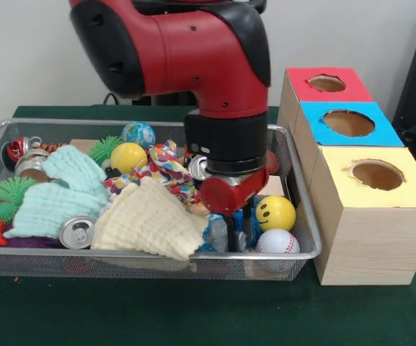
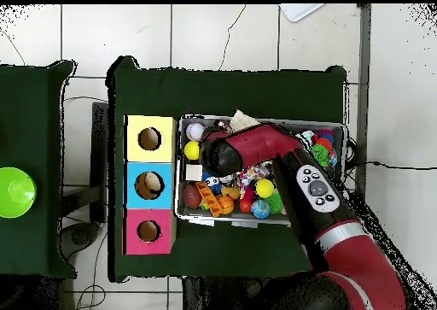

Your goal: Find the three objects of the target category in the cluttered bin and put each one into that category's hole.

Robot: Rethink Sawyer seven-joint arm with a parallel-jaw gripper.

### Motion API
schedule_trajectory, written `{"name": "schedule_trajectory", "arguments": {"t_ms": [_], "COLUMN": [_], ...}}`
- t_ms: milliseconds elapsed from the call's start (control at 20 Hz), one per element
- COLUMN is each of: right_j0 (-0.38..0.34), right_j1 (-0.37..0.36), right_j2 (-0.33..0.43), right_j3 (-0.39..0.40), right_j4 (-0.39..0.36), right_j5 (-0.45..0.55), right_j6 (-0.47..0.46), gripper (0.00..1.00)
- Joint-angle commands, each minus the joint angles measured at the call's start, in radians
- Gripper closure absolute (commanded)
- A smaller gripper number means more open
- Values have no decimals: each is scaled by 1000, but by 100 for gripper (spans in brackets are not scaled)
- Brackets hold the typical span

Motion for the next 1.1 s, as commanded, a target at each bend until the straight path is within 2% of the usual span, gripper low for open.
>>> {"name": "schedule_trajectory", "arguments": {"t_ms": [50, 350, 650, 850, 1100], "right_j0": [-182, -291, -356, -385, -425], "right_j1": [30, 91, 127, 148, 164], "right_j2": [174, 290, 388, 433, 504], "right_j3": [125, 148, 187, 212, 277], "right_j4": [131, 209, 241, 250, 258], "right_j5": [194, 268, 342, 359, 330], "right_j6": [-252, -316, -366, -351, -301], "gripper": [100, 100, 100, 100, 100]}}
